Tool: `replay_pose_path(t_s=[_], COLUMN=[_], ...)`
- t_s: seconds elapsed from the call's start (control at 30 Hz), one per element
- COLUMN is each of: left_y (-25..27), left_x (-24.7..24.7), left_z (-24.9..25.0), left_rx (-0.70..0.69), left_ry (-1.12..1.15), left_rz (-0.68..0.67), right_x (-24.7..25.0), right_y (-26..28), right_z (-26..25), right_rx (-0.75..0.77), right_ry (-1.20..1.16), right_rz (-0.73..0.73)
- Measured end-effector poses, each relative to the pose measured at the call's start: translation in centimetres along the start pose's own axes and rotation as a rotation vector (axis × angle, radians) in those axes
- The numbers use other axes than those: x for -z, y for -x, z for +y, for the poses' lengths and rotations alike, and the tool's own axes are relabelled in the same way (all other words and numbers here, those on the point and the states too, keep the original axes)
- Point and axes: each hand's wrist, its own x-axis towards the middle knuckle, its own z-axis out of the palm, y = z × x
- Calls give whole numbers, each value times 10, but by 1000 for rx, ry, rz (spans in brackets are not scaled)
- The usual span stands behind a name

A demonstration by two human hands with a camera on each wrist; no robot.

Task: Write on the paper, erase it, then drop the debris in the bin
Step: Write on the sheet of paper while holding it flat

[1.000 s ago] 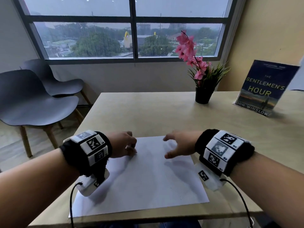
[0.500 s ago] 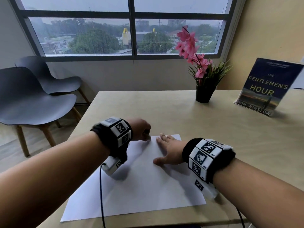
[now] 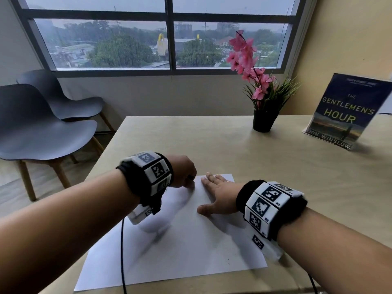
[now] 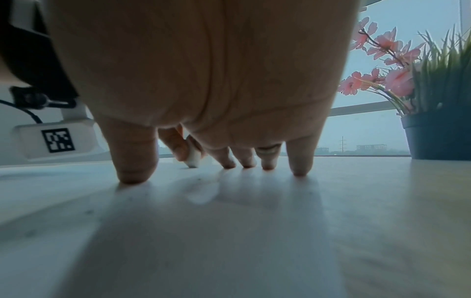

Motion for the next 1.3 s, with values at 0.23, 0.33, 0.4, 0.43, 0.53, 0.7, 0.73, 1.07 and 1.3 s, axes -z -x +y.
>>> replay_pose_path(t_s=[0.23, 0.33, 0.4, 0.43, 0.53, 0.7, 0.73, 1.07, 1.3], left_y=[8, 12, 14, 14, 15, 23, 24, 31, 34], left_x=[2, -3, -2, -1, -1, -7, -6, -15, -15], left_z=[-9, -5, -8, -10, -11, -11, -14, -19, -9], left_rx=[24, -6, 4, 19, 32, -2, 14, 11, -10], left_ry=[-21, -26, -23, -21, -31, -75, -62, -57, -76], left_rz=[-5, -30, -42, -37, -18, -67, -66, -42, -62], right_x=[1, 1, 1, 1, 2, 2, 2, 4, 3], right_y=[2, 3, 3, 3, 4, 5, 6, 8, 9], right_z=[-1, -1, -1, -1, -2, -3, -3, -3, -3], right_rx=[-3, -3, -5, -6, -5, -12, -11, -8, -10], right_ry=[6, 2, 1, 0, -2, -8, -13, -11, 26], right_rz=[-1, 1, 0, 1, 4, 13, 15, -7, -19])
